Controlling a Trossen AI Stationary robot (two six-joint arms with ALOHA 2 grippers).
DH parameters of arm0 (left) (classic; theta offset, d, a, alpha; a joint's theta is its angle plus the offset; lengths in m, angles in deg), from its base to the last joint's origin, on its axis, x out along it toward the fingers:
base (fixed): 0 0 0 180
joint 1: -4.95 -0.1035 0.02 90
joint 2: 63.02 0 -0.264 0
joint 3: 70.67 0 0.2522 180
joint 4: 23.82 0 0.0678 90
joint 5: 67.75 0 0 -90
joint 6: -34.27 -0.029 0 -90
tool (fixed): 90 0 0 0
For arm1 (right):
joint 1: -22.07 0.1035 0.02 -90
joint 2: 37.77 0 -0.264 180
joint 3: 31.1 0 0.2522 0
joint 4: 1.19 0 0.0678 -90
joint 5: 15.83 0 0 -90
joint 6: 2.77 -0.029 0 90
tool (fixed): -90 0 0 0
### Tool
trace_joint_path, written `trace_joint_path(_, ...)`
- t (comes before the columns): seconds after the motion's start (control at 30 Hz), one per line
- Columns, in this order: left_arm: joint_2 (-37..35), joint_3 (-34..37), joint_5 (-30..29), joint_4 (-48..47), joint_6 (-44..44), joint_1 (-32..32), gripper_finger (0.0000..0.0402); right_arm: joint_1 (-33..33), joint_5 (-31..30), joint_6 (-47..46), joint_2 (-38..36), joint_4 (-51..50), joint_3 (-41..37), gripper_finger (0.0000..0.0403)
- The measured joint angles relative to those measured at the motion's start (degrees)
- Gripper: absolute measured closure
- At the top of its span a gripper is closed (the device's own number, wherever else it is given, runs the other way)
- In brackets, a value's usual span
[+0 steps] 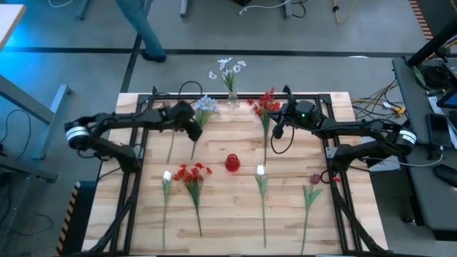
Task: Sort flowers into vase by color
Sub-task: Put the white flowers into the transparent flower vase
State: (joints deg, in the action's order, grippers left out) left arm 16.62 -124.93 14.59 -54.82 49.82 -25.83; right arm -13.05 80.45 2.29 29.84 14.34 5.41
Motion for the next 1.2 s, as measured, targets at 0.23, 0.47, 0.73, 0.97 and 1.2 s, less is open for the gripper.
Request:
trace_joint_path(0.23,9.51,-5.55,1.51,-0.90,-1.20,-3.09,0.0246,-0.02,-0.31,0.42,0.00,-0.41,-0.13,0.0390)
trace_joint_path(0.47,16.38,-9.11,2.76,-1.29,-1.58,-4.30,0.0246,-0.02,-0.31,0.44,0.00,-0.40,-0.22,0.0390)
trace_joint_path(0.73,18.79,-9.40,4.08,-0.41,-3.77,-5.02,0.0273,-0.02,-0.31,0.46,0.00,-0.72,-0.24,0.0390)
trace_joint_path(0.97,14.26,-6.32,3.40,2.98,-7.63,-5.02,0.0391,-0.02,-0.31,-0.44,0.02,-1.41,-0.28,0.0390)
trace_joint_path(1.2,3.91,3.86,3.48,12.93,-7.65,-5.02,0.0399,0.51,-0.22,-1.58,0.02,-0.98,-0.28,0.0390)
